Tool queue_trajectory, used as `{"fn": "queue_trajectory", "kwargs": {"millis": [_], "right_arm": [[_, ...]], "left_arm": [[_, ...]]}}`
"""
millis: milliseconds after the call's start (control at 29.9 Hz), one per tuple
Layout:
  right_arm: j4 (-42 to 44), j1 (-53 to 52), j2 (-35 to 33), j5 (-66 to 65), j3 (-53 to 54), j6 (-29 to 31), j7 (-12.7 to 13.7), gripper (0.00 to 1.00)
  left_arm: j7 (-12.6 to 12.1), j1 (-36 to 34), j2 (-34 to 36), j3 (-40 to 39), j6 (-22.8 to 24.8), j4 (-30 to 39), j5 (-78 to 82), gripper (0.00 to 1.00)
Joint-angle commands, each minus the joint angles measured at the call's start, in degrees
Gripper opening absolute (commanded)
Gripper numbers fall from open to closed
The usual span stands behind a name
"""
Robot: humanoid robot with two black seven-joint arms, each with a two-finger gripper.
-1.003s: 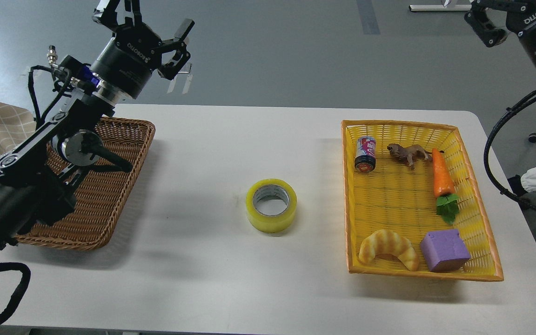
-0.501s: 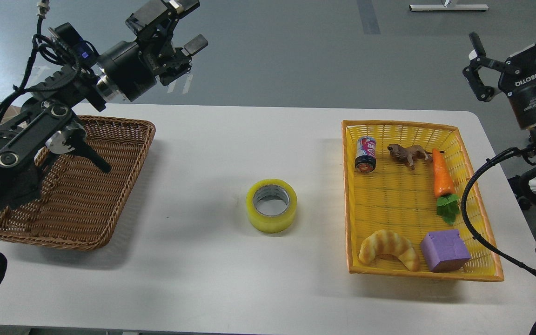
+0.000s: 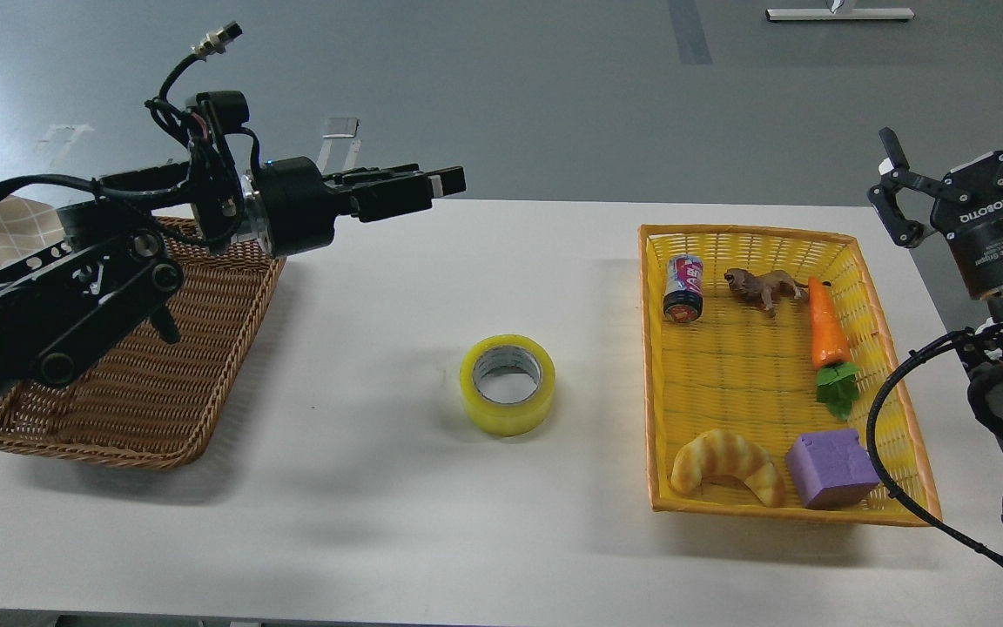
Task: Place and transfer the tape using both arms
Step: 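Reach the left gripper toward the tape roll on the table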
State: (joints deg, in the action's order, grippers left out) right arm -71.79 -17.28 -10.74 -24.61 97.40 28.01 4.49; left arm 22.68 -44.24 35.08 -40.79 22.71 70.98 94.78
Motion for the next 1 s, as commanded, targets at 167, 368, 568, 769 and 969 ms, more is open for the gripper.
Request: {"fn": "queue_trajectory", "kwargs": {"millis": [167, 368, 568, 769, 969], "right_arm": [[0.1, 1.2, 0.0, 0.0, 0.3, 0.0, -1.1, 0.99], [0.1, 1.4, -0.1, 0.0, 0.6, 0.0, -1.1, 0.99], [0.1, 1.4, 0.0, 0.0, 0.6, 0.0, -1.1, 0.99], [0.2, 1.8, 0.0, 0.0, 0.5, 0.0, -1.1, 0.99], [0.5, 2.0, 0.1, -0.1, 0.5, 0.0, -1.1, 0.99]], "left_arm": [[-14.2, -0.1, 0.1, 5.2, 0.0, 7.9, 3.5, 0.98], [-14.4, -1.7, -0.4, 8.8, 0.1, 9.1, 6.6, 0.98], [-14.9, -3.3, -0.9, 13.6, 0.4, 8.6, 12.4, 0.98], [-20.9, -4.4, -3.3, 17.9, 0.4, 7.9, 12.4, 0.98], [-23.9, -4.2, -6.2, 18.0, 1.9, 7.6, 12.4, 0.98]]}}
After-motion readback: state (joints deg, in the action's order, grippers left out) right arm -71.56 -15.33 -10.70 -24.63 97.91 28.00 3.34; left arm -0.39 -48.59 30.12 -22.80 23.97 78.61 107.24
